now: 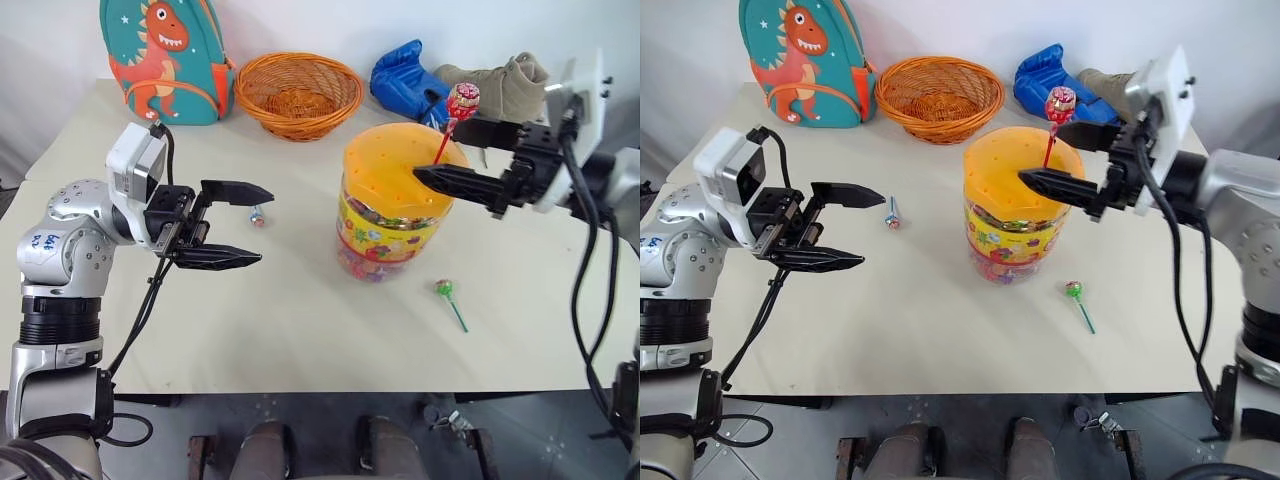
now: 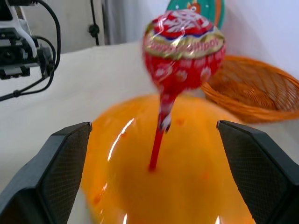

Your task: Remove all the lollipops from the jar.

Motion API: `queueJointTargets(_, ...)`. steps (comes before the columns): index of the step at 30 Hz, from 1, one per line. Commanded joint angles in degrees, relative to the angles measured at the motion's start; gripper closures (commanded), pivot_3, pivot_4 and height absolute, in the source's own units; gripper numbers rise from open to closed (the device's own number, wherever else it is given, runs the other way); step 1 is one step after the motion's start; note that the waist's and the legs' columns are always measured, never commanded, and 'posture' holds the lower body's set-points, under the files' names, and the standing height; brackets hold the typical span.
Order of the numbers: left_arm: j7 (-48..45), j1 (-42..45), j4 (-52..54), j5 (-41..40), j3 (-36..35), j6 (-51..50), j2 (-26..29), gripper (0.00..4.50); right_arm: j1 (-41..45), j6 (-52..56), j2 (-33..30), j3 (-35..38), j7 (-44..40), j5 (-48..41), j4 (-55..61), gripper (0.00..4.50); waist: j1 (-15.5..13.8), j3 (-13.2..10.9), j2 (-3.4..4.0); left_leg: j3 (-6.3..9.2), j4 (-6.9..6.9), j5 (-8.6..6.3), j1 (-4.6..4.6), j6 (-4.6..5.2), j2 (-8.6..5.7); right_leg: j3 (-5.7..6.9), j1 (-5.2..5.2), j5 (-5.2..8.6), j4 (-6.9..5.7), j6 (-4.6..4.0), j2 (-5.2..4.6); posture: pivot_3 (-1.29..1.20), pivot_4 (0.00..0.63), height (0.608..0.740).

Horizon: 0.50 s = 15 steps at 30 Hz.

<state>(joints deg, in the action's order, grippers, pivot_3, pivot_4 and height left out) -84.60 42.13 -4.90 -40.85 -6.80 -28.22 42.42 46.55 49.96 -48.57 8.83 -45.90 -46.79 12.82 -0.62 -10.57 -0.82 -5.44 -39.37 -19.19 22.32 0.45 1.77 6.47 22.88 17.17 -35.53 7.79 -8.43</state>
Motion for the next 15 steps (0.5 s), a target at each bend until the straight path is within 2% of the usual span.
queueJointTargets(1,0.14,0.24,1.87,-0.99,-2.31,0.54,1.12,0.00,1.99,-2.36,-0.60,1.29,-2.18,0.85,-0.63,0.99,-0.19,0.00,0.00,0.01,0.00,0.00,0.06,0.00,0.00,0.02,0.05,0.00,0.00,0.00,0.00,0.00,0.150,0.740)
queueJointTargets(11,0.55,-0.49,2.45,-1.07,-2.89,0.28,0.92,0.00,6.40,-2.27,0.31,2.87,-1.22,-0.03,-0.33,4.48,0.17,0.00,0.00,-0.01,-0.01,-0.01,0.08,0.01,-0.01,0.02,0.10,0.00,0.00,0.00,-0.02,0.00,0.150,0.740)
queueJointTargets(15,0.17,0.52,1.45,-0.57,-2.05,0.72,0.23,0.00,10.12,-1.95,0.24,3.27,-0.28,-0.17,-0.69,4.48,0.45,0.00,0.00,-0.01,0.00,-0.01,0.09,0.01,-0.01,0.01,0.13,0.00,-0.01,0.00,-0.02,0.00,0.150,0.740)
